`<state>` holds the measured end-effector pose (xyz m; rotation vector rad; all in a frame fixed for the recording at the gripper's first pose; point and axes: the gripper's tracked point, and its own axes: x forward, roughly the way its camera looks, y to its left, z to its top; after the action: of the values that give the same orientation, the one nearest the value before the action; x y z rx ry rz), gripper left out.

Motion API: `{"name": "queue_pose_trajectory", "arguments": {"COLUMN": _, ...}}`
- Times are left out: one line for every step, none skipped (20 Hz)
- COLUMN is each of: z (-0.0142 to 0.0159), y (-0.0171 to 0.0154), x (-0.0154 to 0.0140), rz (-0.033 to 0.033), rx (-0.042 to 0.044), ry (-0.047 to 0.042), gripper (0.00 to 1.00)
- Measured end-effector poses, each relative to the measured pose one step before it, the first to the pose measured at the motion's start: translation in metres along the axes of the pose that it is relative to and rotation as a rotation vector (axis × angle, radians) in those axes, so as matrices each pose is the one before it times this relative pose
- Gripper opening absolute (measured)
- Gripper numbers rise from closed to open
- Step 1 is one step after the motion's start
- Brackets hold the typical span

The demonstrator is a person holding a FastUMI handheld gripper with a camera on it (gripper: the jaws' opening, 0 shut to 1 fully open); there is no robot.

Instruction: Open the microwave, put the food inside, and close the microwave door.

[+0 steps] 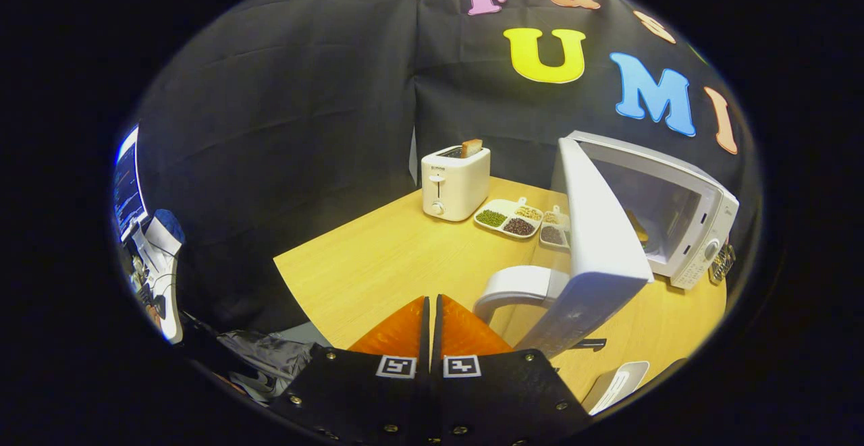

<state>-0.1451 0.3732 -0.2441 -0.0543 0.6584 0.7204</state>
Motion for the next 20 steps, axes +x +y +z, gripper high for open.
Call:
{"name": "queue_pose_trajectory", "arguments": {"z": -0.00141, "y": -0.00548, "x": -0.00365, "rz": -0.00646, "rx": -0.00042, "ry": 0.0047, "gripper": 0.01}}
{"name": "queue_pose_trajectory", "arguments": {"z": -0.00147, "y": -0.00598, "x": -0.00302, "rz": -0.00896, "rx": -0.00166, "ry": 0.00329, "gripper": 0.01}}
{"name": "queue_pose_trajectory", "arguments": {"z": -0.00112, "y": -0.0067, "x": -0.00295, "rz": -0.00962, "rx": -0.00113, "ry": 0.00356, "gripper": 0.01}}
{"name": "queue_pose_trajectory", "arguments": {"z": -0.00207, "y": -0.00498, "x": -0.00173, "rz": -0.00839, "rx": 0.0016, "ry": 0.0021, "gripper": 0.01}}
{"name": "queue_pose_trajectory", "arguments": {"z": -0.00146, "y": -0.00707, "x": -0.00221, "rz": -0.01136, "rx": 0.004, "ry": 0.00327, "gripper": 0.01}}
{"name": "queue_pose_trajectory", "arguments": {"z": -0.00155, "y": -0.00637, "x": -0.00249, "rz": -0.01226, "rx": 0.00317, "ry": 0.00285, "gripper": 0.01}}
{"name": "queue_pose_trajectory", "arguments": {"z": -0.00122, "y": -0.00742, "x": -0.00257, "rz": -0.01335, "rx": 0.00252, "ry": 0.00435, "gripper": 0.01}}
{"name": "queue_pose_trajectory", "arguments": {"z": -0.00067, "y": -0.00752, "x": -0.00176, "rz": -0.01419, "rx": 0.00342, "ry": 0.00149, "gripper": 0.01}}
{"name": "queue_pose_trajectory", "arguments": {"z": 0.00005, "y": -0.00782, "x": -0.00111, "rz": -0.01267, "rx": 0.00459, "ry": 0.00037, "gripper": 0.01}}
{"name": "queue_pose_trajectory", "arguments": {"z": -0.00009, "y": -0.00766, "x": -0.00109, "rz": -0.01125, "rx": 0.0061, "ry": -0.00037, "gripper": 0.01}}
{"name": "queue_pose_trajectory", "arguments": {"z": -0.0004, "y": -0.00928, "x": -0.00093, "rz": -0.01133, "rx": 0.00615, "ry": 0.00181, "gripper": 0.01}}
{"name": "queue_pose_trajectory", "arguments": {"z": -0.00083, "y": -0.00859, "x": 0.0001, "rz": -0.01355, "rx": 0.00691, "ry": 0.00374, "gripper": 0.01}}
{"name": "queue_pose_trajectory", "arguments": {"z": -0.00036, "y": -0.00817, "x": -0.00041, "rz": -0.01422, "rx": 0.0097, "ry": 0.00328, "gripper": 0.01}}
{"name": "queue_pose_trajectory", "arguments": {"z": 0.00052, "y": -0.00808, "x": -0.00024, "rz": -0.0125, "rx": 0.01041, "ry": 0.0003, "gripper": 0.01}}
{"name": "queue_pose_trajectory", "arguments": {"z": 0.00173, "y": -0.00803, "x": 0.00038, "rz": -0.01181, "rx": 0.01081, "ry": -0.00178, "gripper": 0.01}}
{"name": "queue_pose_trajectory", "arguments": {"z": 0.00036, "y": -0.00795, "x": 0.00017, "rz": -0.01144, "rx": 0.00744, "ry": -0.00065, "gripper": 0.01}}
{"name": "queue_pose_trajectory", "arguments": {"z": 0.00115, "y": -0.00839, "x": 0.00004, "rz": -0.01229, "rx": 0.00407, "ry": -0.00042, "gripper": 0.01}}
{"name": "queue_pose_trajectory", "arguments": {"z": 0.0014, "y": -0.00743, "x": 0.00101, "rz": -0.01087, "rx": 0.00335, "ry": -0.00165, "gripper": 0.01}}
{"name": "queue_pose_trajectory", "arguments": {"z": 0.00267, "y": -0.00772, "x": 0.00108, "rz": -0.01153, "rx": 0.00585, "ry": -0.00289, "gripper": 0.01}}
{"name": "queue_pose_trajectory", "arguments": {"z": 0.00154, "y": -0.00874, "x": 0.00108, "rz": -0.01126, "rx": 0.00895, "ry": -0.00353, "gripper": 0.01}}
